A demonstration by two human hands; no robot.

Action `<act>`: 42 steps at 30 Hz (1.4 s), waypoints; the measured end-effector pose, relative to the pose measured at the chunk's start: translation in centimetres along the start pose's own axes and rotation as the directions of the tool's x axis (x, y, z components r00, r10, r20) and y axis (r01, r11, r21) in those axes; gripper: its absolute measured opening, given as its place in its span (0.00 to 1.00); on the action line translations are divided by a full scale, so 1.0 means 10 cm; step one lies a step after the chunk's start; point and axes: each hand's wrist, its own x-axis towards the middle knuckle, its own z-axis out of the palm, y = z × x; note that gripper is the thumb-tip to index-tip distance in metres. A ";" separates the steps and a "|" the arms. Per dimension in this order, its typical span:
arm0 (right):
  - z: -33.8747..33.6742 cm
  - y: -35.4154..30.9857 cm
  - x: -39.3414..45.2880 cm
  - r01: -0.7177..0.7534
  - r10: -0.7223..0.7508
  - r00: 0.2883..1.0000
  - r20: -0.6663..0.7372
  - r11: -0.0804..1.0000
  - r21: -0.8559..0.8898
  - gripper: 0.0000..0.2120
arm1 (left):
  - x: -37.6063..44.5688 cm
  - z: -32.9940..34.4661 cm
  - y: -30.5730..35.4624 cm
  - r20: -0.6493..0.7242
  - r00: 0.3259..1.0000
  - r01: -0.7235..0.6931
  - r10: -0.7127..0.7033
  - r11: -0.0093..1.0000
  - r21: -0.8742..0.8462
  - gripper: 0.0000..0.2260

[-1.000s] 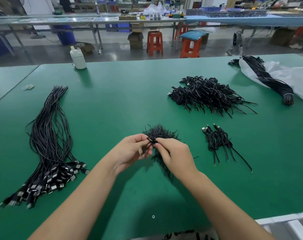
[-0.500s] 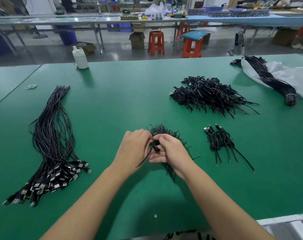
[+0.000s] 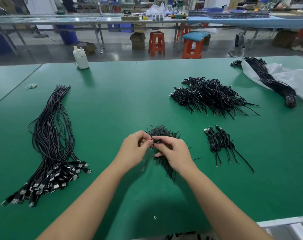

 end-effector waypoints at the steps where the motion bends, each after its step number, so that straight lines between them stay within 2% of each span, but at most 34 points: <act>1: 0.01 0.00 -0.01 0.023 -0.023 0.999 -0.025 1.000 -0.013 0.13 | 0.00 0.01 0.01 -0.016 1.000 0.017 -0.018 1.000 -0.019 0.06; 5: 0.02 0.03 -0.01 0.108 -0.111 0.990 -0.085 0.993 -0.046 0.12 | 0.01 0.05 0.04 -0.038 0.992 0.118 -0.122 0.988 -0.096 0.06; 7: 0.03 0.04 -0.02 0.128 -0.132 0.986 -0.097 0.990 -0.052 0.11 | 0.01 0.05 0.05 -0.047 0.992 0.112 -0.116 0.990 -0.086 0.06; 12: 0.03 0.03 -0.03 0.143 -0.151 0.985 -0.086 0.985 -0.100 0.09 | -0.03 0.03 0.08 -0.040 0.997 -0.053 0.060 0.985 0.164 0.05; 15: 0.00 0.04 -0.01 0.040 -0.046 0.993 -0.105 0.998 -0.055 0.08 | -0.07 0.07 0.05 -0.022 0.976 -0.201 0.214 0.942 0.268 0.07; 18: 0.00 0.05 0.00 -0.042 0.042 0.993 -0.106 0.999 -0.005 0.06 | -0.10 0.14 0.01 -0.013 0.954 -0.271 0.298 0.884 0.381 0.05; 21: -0.01 0.07 0.01 -0.075 0.078 0.995 -0.068 0.996 0.041 0.12 | -0.11 0.18 -0.02 -0.024 0.953 -0.282 0.301 0.915 0.289 0.08; 25: -0.06 0.09 0.00 -0.039 0.039 0.998 -0.049 0.999 0.006 0.14 | -0.14 0.18 0.01 -0.027 0.970 -0.234 0.240 0.961 0.147 0.08; 29: -0.07 0.07 -0.01 -0.033 0.032 0.999 -0.038 0.999 -0.016 0.15 | -0.10 0.10 0.02 0.055 0.986 -0.162 0.158 0.983 0.081 0.09; 35: -0.06 0.03 -0.02 -0.037 0.036 0.999 -0.032 0.999 -0.032 0.14 | -0.10 0.04 0.01 0.104 0.967 -0.244 0.231 0.958 0.147 0.07; 39: -0.06 0.01 -0.04 -0.034 0.034 0.999 -0.037 0.999 -0.008 0.08 | -0.09 0.01 0.00 0.111 0.947 -0.318 0.302 0.931 0.179 0.06; 42: -0.09 0.00 -0.04 0.017 -0.017 1.000 -0.013 0.998 -0.053 0.05 | -0.09 0.01 -0.01 0.123 0.930 -0.365 0.347 0.909 0.200 0.06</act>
